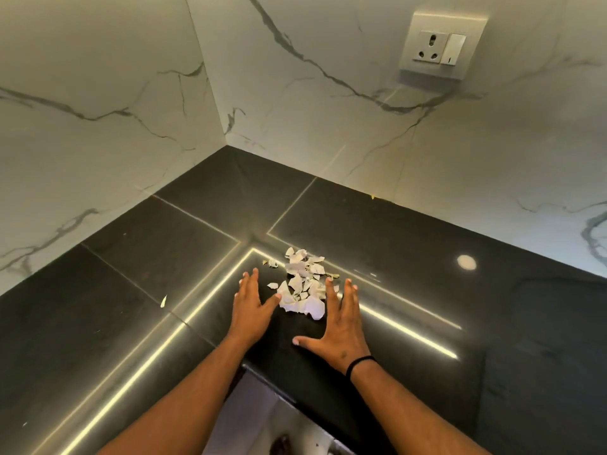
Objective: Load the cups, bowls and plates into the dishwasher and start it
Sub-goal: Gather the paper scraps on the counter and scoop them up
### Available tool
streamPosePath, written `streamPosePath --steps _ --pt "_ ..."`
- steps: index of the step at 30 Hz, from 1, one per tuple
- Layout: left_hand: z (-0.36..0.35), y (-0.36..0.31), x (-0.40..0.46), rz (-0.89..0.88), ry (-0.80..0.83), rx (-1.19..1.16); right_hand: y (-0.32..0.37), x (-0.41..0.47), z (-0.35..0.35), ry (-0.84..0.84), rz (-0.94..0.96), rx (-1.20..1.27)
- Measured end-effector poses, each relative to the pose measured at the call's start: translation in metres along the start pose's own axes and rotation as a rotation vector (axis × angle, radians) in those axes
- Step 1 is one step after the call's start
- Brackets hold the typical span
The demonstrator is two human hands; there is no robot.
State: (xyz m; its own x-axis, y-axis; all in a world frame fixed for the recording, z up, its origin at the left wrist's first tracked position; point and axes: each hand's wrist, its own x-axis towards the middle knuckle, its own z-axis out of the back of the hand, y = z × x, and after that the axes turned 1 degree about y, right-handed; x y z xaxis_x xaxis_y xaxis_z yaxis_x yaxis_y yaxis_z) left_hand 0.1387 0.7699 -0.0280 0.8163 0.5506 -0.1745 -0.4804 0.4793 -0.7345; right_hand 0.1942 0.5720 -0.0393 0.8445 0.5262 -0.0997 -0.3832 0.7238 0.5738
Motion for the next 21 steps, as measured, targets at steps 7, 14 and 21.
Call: streamPosePath --steps 7,14,21 --pt "-0.004 -0.006 0.049 -0.132 0.162 0.054 0.012 0.040 -0.002 0.027 0.021 -0.041" --pt "-0.023 -0.016 0.068 -0.284 0.248 0.041 0.027 0.068 -0.013 -0.042 0.048 -0.122" --pt "-0.023 -0.019 0.060 -0.291 0.355 -0.338 0.038 0.093 -0.019 -0.060 0.053 -0.228"
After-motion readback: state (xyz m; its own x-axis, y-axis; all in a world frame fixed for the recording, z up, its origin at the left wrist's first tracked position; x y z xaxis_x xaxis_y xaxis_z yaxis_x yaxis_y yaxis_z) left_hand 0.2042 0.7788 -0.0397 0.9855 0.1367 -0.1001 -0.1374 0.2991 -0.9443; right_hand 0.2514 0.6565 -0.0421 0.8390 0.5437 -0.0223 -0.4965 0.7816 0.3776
